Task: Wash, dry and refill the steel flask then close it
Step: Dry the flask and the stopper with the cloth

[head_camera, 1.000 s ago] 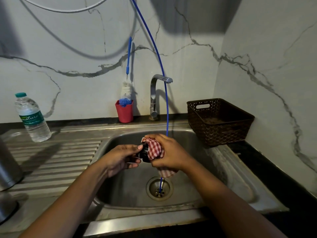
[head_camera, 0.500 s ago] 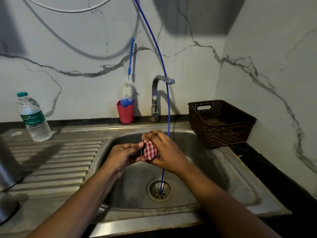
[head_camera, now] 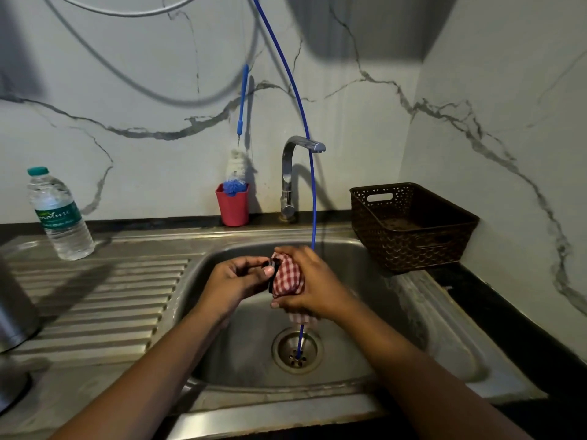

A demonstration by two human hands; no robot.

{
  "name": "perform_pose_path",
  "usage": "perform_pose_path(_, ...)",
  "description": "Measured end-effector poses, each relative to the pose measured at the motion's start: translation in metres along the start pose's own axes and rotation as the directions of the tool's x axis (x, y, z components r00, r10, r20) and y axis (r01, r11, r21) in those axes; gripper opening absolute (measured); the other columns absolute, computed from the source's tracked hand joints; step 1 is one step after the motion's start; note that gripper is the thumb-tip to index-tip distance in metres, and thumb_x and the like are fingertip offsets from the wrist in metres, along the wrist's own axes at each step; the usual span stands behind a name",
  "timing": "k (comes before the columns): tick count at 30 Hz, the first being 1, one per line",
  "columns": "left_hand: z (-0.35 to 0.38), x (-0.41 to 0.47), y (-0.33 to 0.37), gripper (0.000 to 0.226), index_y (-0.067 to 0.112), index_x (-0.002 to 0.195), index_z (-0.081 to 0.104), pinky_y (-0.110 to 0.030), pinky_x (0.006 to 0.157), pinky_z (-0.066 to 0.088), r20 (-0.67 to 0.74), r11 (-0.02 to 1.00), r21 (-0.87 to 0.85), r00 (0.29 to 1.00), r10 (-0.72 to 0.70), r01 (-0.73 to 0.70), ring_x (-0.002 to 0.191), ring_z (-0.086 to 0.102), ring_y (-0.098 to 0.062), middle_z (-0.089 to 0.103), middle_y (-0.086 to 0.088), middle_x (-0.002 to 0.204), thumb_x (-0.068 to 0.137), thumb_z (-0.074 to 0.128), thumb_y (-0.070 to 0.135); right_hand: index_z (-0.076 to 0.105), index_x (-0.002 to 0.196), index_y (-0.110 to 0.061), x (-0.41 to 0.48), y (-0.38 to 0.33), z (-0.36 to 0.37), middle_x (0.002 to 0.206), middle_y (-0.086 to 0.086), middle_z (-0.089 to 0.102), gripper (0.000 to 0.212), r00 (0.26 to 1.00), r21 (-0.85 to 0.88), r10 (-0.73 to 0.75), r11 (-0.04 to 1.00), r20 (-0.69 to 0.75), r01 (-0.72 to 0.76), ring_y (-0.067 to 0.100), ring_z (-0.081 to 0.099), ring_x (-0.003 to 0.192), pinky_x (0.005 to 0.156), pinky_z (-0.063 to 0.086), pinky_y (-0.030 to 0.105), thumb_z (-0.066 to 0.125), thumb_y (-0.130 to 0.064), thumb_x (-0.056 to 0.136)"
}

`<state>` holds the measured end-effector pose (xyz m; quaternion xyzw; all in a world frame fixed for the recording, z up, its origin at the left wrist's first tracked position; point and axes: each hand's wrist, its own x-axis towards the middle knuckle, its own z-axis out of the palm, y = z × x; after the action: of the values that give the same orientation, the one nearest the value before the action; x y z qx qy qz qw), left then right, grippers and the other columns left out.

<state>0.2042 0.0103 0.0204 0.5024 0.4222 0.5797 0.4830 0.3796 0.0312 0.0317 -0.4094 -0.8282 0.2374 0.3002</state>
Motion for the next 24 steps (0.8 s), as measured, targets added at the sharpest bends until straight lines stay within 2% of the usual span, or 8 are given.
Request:
perform_pose_path(3,0.000,0.001,0.003,0.008,0.005,0.087,0.069,-0.020,0.060,0.056,-0.021,0.978,-0.105,0.982,-0.185,0.182,0.065,0.067,-0.011,0.071,-0.003,0.070,0.084,0.062,0.007,0.027,0.143,-0.031,-0.003,-0.010,0.006,0.141,-0.001,0.029,0.089,0.970,-0.385,-0.236,0.901,-0.048,0.201,0.018,0.034,0.127,0.097,0.043,0.034,0.079,-0.033,0.070)
perform_pose_path(6,-0.009,0.002,0.006,0.008,0.006,0.082,0.068,-0.020,0.057,0.056,-0.004,0.955,-0.120,0.962,-0.272,0.270,0.058,0.067,-0.009,0.070,-0.004,0.066,0.085,0.062,0.010,0.027,0.143,-0.028,-0.001,-0.005,0.011,0.141,0.002,0.029,0.088,0.936,-0.511,-0.350,0.813,-0.046,0.279,0.020,0.034,0.127,0.091,0.047,0.035,0.078,-0.031,0.071)
perform_pose_path(13,-0.013,0.000,0.004,0.044,0.011,0.076,0.077,-0.021,0.062,0.055,0.141,0.983,0.100,0.976,-0.167,0.154,0.070,0.068,-0.013,0.072,-0.009,0.078,0.044,0.093,0.037,0.045,0.125,-0.034,-0.002,0.000,0.001,0.124,-0.010,0.051,0.078,1.000,0.122,-0.023,0.992,-0.019,0.025,0.007,0.050,0.111,0.093,0.046,0.023,0.087,-0.027,0.058)
perform_pose_path(15,-0.012,0.001,0.002,0.051,0.008,0.091,0.075,-0.024,0.072,0.056,0.136,0.997,0.075,0.990,-0.040,0.030,0.083,0.069,-0.018,0.074,-0.013,0.092,0.048,0.094,0.029,0.051,0.122,-0.028,0.000,0.000,-0.001,0.119,-0.002,0.059,0.077,0.986,0.495,0.147,0.853,0.083,-0.168,0.016,0.059,0.106,0.093,0.051,0.033,0.088,-0.026,0.054)
perform_pose_path(16,-0.012,0.001,0.003,0.046,0.007,0.097,0.073,-0.024,0.075,0.056,0.143,0.997,0.070,0.990,0.017,-0.027,0.089,0.069,-0.019,0.074,-0.012,0.096,0.056,0.090,0.019,0.053,0.123,-0.021,0.001,0.003,-0.002,0.117,0.005,0.062,0.082,0.964,0.680,0.184,0.684,0.190,-0.265,0.021,0.061,0.103,0.093,0.051,0.039,0.089,-0.028,0.050)
perform_pose_path(18,-0.011,0.000,0.004,0.045,0.011,0.103,0.071,-0.024,0.079,0.055,0.181,0.990,0.073,0.978,0.102,-0.117,0.097,0.068,-0.018,0.073,-0.010,0.103,0.060,0.087,0.012,0.056,0.123,-0.007,0.001,0.010,-0.003,0.107,0.016,0.064,0.085,0.891,0.827,0.151,0.332,0.428,-0.454,0.027,0.064,0.092,0.087,0.054,0.043,0.090,-0.034,0.050)
perform_pose_path(19,-0.012,0.000,0.004,0.049,0.015,0.103,0.072,-0.024,0.081,0.054,0.213,0.986,0.083,0.969,0.123,-0.144,0.101,0.067,-0.018,0.072,-0.010,0.107,0.058,0.089,0.018,0.057,0.121,-0.005,0.000,0.012,-0.004,0.102,0.017,0.065,0.081,0.852,0.813,0.126,0.256,0.509,-0.523,0.027,0.065,0.087,0.082,0.055,0.040,0.088,-0.036,0.054)
perform_pose_path(24,-0.014,0.000,0.000,0.062,0.013,0.108,0.068,-0.021,0.080,0.053,0.244,0.977,0.147,0.963,0.114,-0.153,0.102,0.067,-0.016,0.072,-0.007,0.109,0.054,0.090,0.033,0.052,0.124,-0.001,0.000,0.013,-0.006,0.096,0.013,0.066,0.071,0.878,0.812,0.186,0.333,0.442,-0.479,0.022,0.065,0.083,0.078,0.056,0.033,0.079,-0.029,0.066)
